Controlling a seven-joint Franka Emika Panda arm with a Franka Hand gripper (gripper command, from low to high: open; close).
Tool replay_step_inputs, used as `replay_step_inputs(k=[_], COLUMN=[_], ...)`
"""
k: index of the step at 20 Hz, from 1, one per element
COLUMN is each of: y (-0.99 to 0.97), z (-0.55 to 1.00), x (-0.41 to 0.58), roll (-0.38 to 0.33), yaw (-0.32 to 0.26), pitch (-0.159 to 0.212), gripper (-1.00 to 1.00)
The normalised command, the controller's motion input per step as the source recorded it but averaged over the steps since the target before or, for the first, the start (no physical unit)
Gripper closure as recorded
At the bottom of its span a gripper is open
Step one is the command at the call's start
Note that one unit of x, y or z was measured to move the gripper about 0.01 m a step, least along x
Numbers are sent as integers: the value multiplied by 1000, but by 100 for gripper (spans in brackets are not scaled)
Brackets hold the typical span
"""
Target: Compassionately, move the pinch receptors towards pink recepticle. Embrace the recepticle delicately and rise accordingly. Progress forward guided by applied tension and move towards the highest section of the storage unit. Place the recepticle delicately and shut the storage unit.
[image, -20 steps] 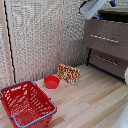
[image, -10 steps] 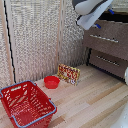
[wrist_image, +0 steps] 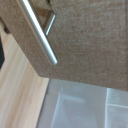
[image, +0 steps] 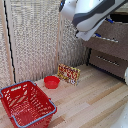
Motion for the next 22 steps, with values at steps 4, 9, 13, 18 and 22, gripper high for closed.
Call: replay_step_inputs(k=[4, 9, 13, 18, 22], y=[0, -200, -453, -369, -229], z=[-299, -33, 115, 93, 24], x=[-14, 57, 4, 3, 205], roll=[-267, -80, 0, 0, -7], yaw=[117, 154, 205, 174, 133], pitch=[-167, -72, 111, 228, 183], gripper=[-100, -100, -100, -100, -100])
